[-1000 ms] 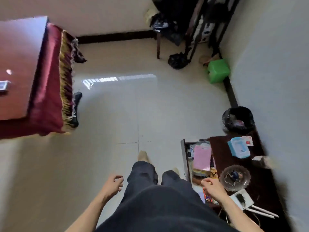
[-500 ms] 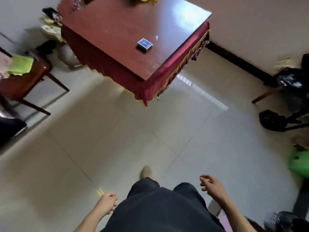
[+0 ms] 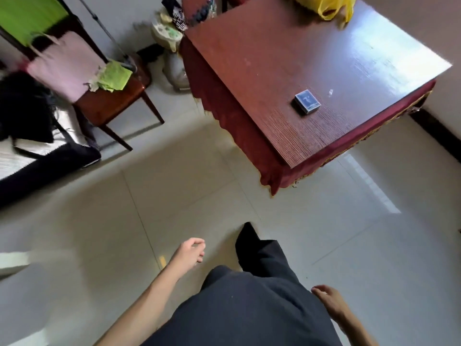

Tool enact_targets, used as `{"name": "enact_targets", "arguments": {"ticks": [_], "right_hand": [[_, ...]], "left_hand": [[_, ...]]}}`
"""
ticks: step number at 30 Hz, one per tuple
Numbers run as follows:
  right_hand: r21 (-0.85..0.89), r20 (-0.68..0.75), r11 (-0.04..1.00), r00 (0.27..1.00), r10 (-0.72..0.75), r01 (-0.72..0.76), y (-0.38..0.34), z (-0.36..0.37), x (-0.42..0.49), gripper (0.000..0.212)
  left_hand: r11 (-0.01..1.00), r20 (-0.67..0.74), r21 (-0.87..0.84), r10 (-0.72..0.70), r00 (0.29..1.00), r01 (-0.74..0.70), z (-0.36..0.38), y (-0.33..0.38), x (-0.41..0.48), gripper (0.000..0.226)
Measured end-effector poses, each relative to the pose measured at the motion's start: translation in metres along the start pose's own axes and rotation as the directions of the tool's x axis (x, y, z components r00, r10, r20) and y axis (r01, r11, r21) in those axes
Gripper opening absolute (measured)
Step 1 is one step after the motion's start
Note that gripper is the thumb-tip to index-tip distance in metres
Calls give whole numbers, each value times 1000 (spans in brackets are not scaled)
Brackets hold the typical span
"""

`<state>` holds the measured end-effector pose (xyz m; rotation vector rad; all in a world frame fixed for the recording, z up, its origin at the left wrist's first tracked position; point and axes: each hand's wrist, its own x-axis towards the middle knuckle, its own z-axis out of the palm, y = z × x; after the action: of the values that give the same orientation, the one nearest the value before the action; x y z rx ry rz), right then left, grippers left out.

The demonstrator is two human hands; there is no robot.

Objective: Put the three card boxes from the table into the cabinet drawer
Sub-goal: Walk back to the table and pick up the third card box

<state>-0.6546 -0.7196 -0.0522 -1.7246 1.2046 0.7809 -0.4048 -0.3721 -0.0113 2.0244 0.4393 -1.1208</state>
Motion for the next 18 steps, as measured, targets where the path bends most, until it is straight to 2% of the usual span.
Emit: {"name": "enact_targets", "arguments": {"ticks": [5, 12, 16, 18], "right_hand": [[-66, 94, 994, 992, -79, 85, -127, -24, 56, 23], [1, 118, 953, 946, -301, 303, -310, -20, 86, 17], [35, 51, 947, 946, -320, 319, -371, -7, 97, 17], [73, 16, 961, 963, -268, 266, -382, -4, 96, 18]], "left_hand": [[994, -68, -30, -104, 992, 102, -37, 13, 13, 19], [977, -78, -25, -214, 974, 212, -89, 20, 35, 18], [976, -77, 20, -217, 973, 219, -136, 40, 71, 15], [969, -69, 92, -224, 972, 230, -164, 55, 94, 14]]}}
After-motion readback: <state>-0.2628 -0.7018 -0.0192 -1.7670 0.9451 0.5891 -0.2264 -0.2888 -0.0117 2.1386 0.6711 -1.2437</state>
